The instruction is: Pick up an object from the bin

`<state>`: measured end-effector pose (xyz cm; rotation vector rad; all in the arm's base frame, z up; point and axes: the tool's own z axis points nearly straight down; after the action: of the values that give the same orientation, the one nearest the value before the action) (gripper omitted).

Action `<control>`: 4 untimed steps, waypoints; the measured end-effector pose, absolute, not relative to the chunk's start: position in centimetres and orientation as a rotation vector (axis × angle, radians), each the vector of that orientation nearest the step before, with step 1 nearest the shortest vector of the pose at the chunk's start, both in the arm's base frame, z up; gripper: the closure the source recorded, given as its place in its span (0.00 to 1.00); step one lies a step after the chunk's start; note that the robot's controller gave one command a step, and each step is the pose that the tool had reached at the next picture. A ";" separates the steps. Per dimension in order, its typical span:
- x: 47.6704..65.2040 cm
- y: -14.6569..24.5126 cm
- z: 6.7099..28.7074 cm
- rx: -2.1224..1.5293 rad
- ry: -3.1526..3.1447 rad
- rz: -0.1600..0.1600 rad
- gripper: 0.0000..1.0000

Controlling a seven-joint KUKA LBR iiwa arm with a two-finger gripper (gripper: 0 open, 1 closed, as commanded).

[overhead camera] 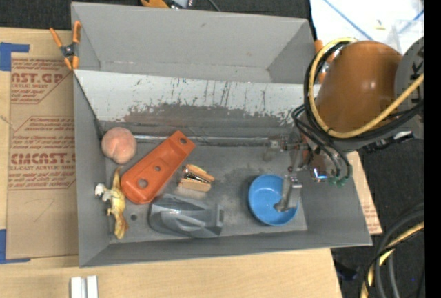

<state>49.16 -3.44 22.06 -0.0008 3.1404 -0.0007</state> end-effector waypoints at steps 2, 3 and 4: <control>51.5 -4.1 22.9 -0.075 3.142 0.001 0.00; 48.1 0.5 25.3 -0.777 3.048 0.004 0.00; 53.0 -2.3 15.8 -0.564 3.089 -0.001 0.00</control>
Offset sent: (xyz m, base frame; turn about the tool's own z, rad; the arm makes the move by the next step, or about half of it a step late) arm 0.0644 -0.0221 0.0244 -0.1190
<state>52.97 -2.27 15.79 -0.5640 3.0889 -0.0006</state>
